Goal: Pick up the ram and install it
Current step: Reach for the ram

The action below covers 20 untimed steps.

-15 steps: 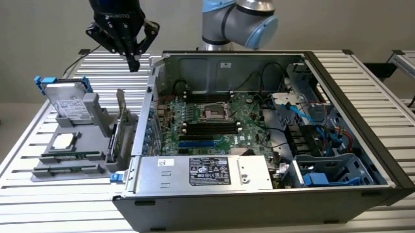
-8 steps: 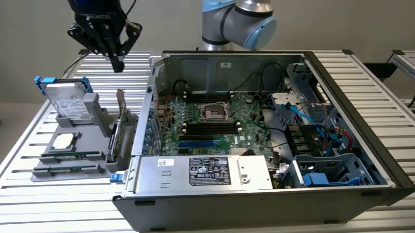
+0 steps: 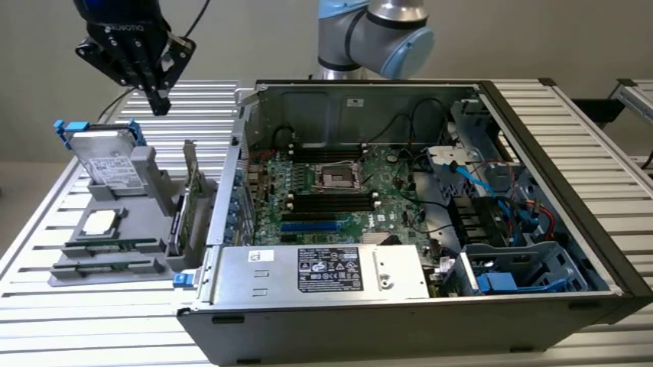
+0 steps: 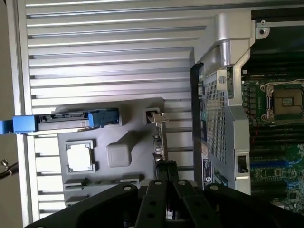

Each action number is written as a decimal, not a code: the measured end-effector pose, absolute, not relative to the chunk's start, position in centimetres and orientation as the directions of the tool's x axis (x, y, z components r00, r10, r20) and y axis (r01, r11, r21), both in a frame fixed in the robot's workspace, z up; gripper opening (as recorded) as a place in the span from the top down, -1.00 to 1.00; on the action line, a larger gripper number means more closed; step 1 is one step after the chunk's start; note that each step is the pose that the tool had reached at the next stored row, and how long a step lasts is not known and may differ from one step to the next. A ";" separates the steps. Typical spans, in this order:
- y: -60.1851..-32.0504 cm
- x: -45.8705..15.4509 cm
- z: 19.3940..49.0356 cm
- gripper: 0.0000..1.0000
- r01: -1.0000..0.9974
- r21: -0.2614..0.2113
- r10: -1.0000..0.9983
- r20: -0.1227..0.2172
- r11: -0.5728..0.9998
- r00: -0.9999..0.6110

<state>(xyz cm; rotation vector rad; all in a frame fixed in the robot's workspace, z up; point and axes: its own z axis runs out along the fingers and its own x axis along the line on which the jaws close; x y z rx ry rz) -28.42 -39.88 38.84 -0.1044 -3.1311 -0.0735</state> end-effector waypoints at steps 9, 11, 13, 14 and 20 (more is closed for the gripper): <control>-39.9 -32.3 38.6 0.80 0.066 0.046 0.065 0.020 0.997 -0.998; -39.9 -33.2 38.6 0.80 0.065 0.046 0.064 0.022 0.997 -0.998; -40.0 -34.0 38.5 0.80 0.065 0.046 0.064 0.023 0.997 -0.998; -40.0 -34.4 38.5 0.80 0.065 0.046 0.064 0.024 0.997 -0.998; -40.5 -36.6 38.4 0.80 0.064 0.046 0.063 0.024 0.997 -0.998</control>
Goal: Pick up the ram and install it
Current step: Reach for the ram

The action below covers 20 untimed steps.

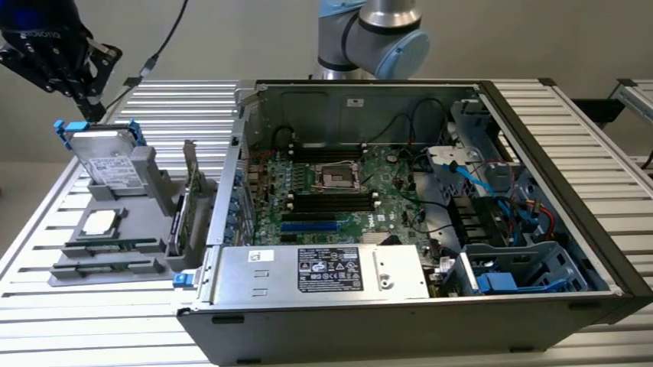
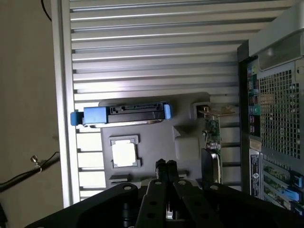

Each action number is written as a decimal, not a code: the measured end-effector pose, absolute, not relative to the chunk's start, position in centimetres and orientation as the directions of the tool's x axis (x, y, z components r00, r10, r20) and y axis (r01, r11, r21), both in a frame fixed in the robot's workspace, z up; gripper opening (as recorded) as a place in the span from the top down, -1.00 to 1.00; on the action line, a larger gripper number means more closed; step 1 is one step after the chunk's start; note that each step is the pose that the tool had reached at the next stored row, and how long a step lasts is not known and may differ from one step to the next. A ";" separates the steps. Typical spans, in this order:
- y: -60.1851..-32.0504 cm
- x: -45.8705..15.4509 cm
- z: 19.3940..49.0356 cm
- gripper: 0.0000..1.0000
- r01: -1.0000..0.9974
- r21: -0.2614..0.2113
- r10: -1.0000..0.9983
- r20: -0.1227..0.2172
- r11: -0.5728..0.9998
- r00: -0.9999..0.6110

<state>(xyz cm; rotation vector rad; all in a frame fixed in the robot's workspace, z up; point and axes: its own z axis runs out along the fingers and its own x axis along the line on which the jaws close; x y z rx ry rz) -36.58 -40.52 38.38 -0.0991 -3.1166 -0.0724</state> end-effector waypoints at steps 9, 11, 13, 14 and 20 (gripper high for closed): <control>-42.3 -38.3 38.3 0.80 0.058 0.046 0.057 0.024 0.997 -0.998; -42.8 -38.6 38.3 0.80 0.057 0.046 0.056 0.024 0.997 -0.998; -43.3 -38.7 38.3 0.80 0.055 0.046 0.054 0.024 0.997 -0.998; -43.5 -38.7 38.3 0.80 0.054 0.046 0.053 0.024 0.997 -0.998; -44.7 -38.9 38.3 0.80 0.046 0.046 0.045 0.024 0.998 -0.999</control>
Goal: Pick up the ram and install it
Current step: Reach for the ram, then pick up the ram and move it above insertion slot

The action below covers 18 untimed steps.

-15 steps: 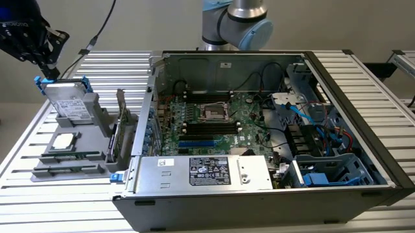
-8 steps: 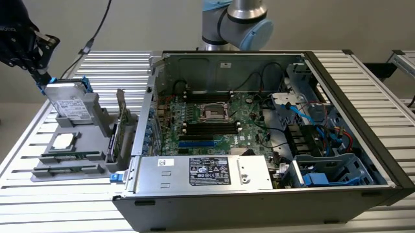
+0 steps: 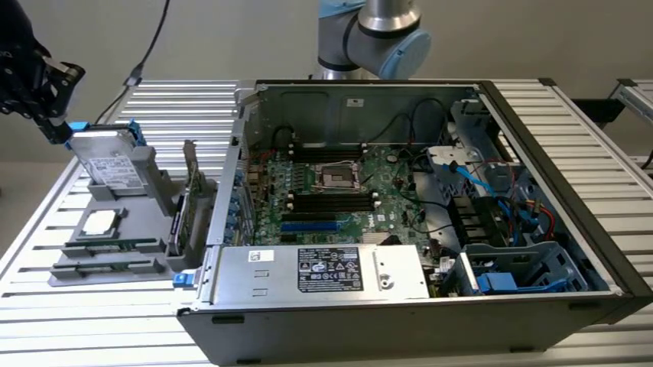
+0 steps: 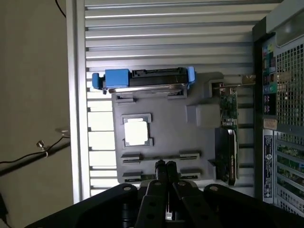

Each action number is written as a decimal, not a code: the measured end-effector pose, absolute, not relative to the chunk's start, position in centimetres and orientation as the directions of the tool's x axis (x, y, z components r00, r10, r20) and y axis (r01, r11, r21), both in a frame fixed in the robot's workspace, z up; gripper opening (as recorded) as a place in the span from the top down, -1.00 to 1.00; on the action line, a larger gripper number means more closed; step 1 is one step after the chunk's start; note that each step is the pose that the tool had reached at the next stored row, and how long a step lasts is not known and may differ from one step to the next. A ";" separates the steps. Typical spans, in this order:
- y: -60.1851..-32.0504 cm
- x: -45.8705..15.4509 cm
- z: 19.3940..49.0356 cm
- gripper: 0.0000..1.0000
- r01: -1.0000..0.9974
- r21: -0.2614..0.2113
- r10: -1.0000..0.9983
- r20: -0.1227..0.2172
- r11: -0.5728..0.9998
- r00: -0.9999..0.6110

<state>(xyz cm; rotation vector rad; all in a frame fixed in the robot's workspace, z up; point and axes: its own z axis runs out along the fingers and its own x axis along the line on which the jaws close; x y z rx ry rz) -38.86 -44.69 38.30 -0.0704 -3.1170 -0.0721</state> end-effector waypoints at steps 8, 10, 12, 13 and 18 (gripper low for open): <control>-45.1 -38.9 38.3 0.80 0.039 0.046 0.038 0.024 0.998 -0.999; -45.1 -38.9 38.3 0.80 0.039 0.046 0.038 0.023 0.998 -0.999; -45.1 -38.9 38.3 0.80 0.039 0.046 0.038 0.023 0.998 -0.999; -45.1 -38.9 38.3 0.80 0.039 0.046 0.038 0.023 0.998 -0.999; -45.1 -38.9 38.3 0.80 0.039 0.046 0.038 0.022 0.998 -0.999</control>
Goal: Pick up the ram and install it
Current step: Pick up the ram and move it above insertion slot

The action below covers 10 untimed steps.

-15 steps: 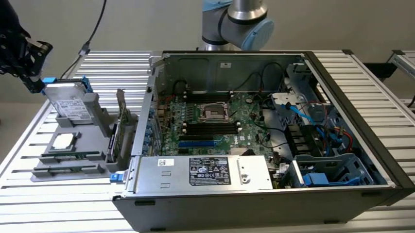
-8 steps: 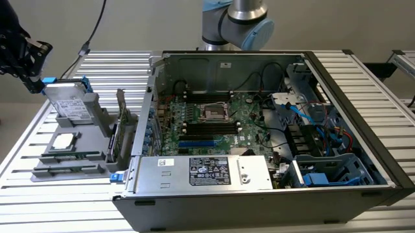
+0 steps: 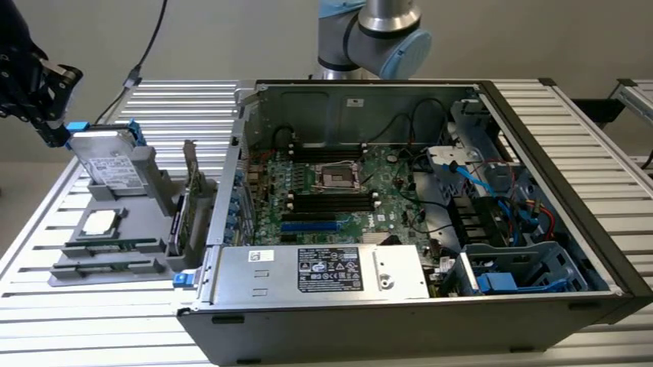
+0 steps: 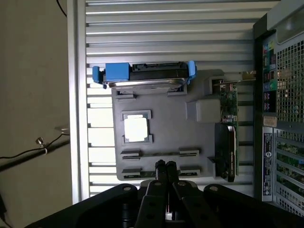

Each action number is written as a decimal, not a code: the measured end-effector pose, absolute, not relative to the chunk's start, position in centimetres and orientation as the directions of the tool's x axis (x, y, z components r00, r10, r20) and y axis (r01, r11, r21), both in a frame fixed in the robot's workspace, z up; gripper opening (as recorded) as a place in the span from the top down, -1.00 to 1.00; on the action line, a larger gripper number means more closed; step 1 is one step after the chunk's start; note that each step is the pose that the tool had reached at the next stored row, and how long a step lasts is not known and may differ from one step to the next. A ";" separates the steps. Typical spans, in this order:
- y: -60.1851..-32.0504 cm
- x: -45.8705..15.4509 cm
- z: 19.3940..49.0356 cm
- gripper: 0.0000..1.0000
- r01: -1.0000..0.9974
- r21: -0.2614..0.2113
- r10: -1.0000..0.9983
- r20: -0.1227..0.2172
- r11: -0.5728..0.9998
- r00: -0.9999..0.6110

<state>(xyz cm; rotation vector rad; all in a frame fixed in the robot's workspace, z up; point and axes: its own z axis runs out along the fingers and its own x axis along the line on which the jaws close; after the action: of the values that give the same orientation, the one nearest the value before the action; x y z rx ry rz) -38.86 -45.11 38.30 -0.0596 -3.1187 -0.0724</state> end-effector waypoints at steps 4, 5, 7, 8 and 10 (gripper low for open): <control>-45.1 -38.9 38.3 0.80 0.015 0.046 0.014 0.022 0.999 -1.000; -45.1 -38.9 38.3 0.80 -0.002 0.046 -0.003 0.022 0.999 -1.000; -45.1 -38.9 38.3 0.80 -0.039 0.046 -0.040 0.022 0.998 -0.999; -45.1 -38.9 38.2 0.80 -0.057 0.046 -0.058 0.022 0.997 -0.998; -45.1 -38.9 38.2 0.80 -0.093 0.046 -0.094 0.022 0.995 -0.995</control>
<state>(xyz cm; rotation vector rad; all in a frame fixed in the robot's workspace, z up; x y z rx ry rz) -38.88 -45.11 38.22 0.1465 -3.1129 -0.0701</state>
